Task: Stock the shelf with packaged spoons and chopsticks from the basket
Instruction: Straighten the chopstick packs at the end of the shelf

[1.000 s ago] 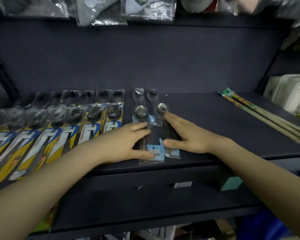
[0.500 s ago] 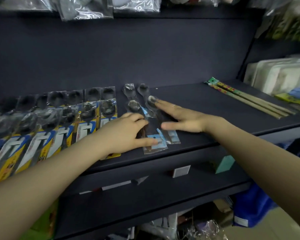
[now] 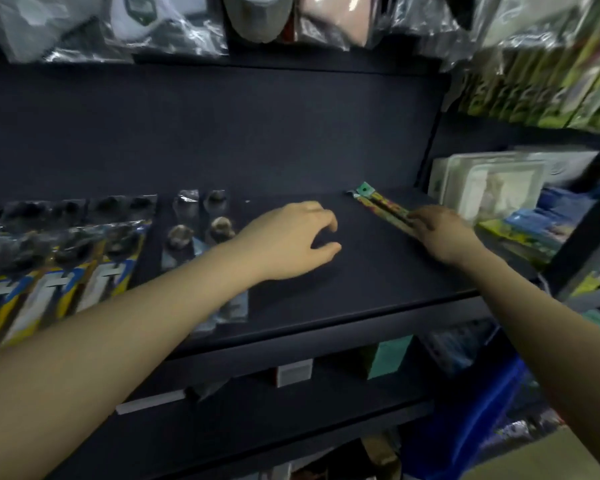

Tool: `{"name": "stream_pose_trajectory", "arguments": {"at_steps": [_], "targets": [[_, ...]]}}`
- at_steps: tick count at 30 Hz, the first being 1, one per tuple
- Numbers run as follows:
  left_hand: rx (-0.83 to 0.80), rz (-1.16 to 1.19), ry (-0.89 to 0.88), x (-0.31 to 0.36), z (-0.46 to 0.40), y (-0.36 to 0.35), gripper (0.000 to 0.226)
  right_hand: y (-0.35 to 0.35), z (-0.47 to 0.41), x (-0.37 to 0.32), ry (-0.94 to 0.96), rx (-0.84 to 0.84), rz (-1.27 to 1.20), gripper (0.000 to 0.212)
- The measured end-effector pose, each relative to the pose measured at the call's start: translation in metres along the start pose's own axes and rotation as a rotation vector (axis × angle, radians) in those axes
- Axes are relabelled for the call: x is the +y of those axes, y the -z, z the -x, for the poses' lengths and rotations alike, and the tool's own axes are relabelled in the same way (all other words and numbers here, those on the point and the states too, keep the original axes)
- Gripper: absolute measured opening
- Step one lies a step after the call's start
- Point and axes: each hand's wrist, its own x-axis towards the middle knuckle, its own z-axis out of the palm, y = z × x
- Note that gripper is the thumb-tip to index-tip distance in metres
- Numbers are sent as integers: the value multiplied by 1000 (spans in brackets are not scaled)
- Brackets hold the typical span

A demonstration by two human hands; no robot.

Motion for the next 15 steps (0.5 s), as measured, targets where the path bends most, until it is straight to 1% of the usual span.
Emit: {"name": "stream_pose_trajectory", "arguments": {"at_steps": [2,3,4,6,8,10,11,13,15], "targets": [[-46,12,30,16,-27,-11,40,4,-6,25,38,-145,66,34],[-78,14,51,22,-39,-18,41,4,-7,32,67,-187,91,35],[-108,10,76,31,-53,-26,43,5,-8,41,109,-196,126,38],[-169,11,111,35,-69,-39,50,2,-4,36,170,-192,185,47],[-220,25,153,41,-88,-54,56,3,2,31,218,-259,213,54],[-270,64,189,46,-102,-66,56,5,11,22,296,-350,193,58],[-292,84,208,48,-108,-72,56,7,15,19,347,-376,173,56],[-339,94,235,52,-115,-80,55,7,20,16,425,-386,95,51],[-362,85,248,55,-118,-86,56,9,17,22,426,-348,-66,41]]}}
